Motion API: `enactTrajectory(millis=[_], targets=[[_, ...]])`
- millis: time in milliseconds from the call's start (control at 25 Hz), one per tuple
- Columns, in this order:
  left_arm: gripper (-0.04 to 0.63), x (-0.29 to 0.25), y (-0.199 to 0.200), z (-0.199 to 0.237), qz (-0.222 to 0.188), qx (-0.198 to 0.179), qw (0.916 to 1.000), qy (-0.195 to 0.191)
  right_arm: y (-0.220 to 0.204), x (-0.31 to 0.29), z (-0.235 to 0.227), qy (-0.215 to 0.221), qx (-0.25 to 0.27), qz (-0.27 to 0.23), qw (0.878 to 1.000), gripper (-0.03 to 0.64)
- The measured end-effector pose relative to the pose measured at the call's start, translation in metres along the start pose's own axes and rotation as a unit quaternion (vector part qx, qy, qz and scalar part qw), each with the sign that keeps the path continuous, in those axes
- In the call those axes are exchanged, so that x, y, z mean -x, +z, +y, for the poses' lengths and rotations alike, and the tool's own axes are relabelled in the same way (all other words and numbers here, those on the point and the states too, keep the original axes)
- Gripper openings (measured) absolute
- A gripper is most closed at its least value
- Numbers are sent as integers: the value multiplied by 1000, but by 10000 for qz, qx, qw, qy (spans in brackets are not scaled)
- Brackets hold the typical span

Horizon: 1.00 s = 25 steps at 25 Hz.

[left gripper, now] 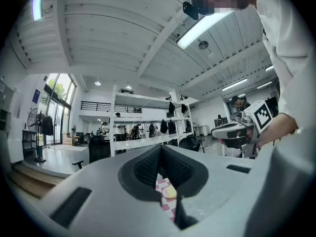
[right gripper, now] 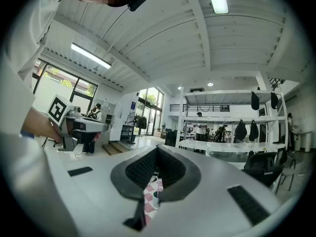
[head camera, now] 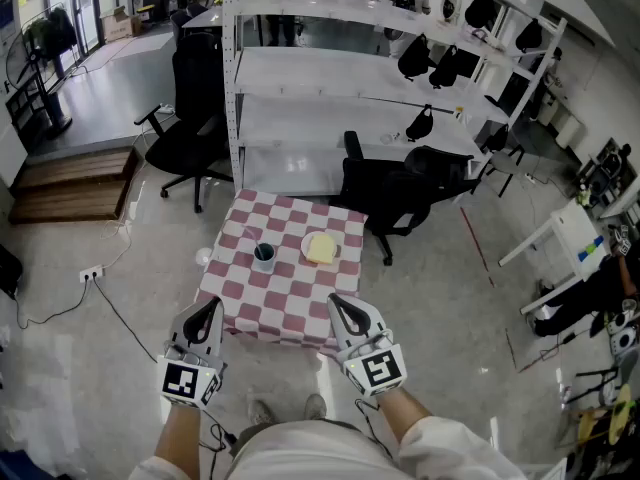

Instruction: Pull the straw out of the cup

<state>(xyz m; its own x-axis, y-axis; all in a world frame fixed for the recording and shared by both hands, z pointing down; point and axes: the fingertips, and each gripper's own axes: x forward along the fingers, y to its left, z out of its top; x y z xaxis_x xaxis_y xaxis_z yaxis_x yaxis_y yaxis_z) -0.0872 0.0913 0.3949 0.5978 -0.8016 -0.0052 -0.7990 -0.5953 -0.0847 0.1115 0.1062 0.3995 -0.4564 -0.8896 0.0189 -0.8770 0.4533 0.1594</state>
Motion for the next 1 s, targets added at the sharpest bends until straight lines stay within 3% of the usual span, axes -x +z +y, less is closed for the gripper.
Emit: enactTrajectory(millis=[1000], targets=[[3,-7,-9,-4,22,51,10000,25,-14,2,-3,68,-119,29,9999,4]])
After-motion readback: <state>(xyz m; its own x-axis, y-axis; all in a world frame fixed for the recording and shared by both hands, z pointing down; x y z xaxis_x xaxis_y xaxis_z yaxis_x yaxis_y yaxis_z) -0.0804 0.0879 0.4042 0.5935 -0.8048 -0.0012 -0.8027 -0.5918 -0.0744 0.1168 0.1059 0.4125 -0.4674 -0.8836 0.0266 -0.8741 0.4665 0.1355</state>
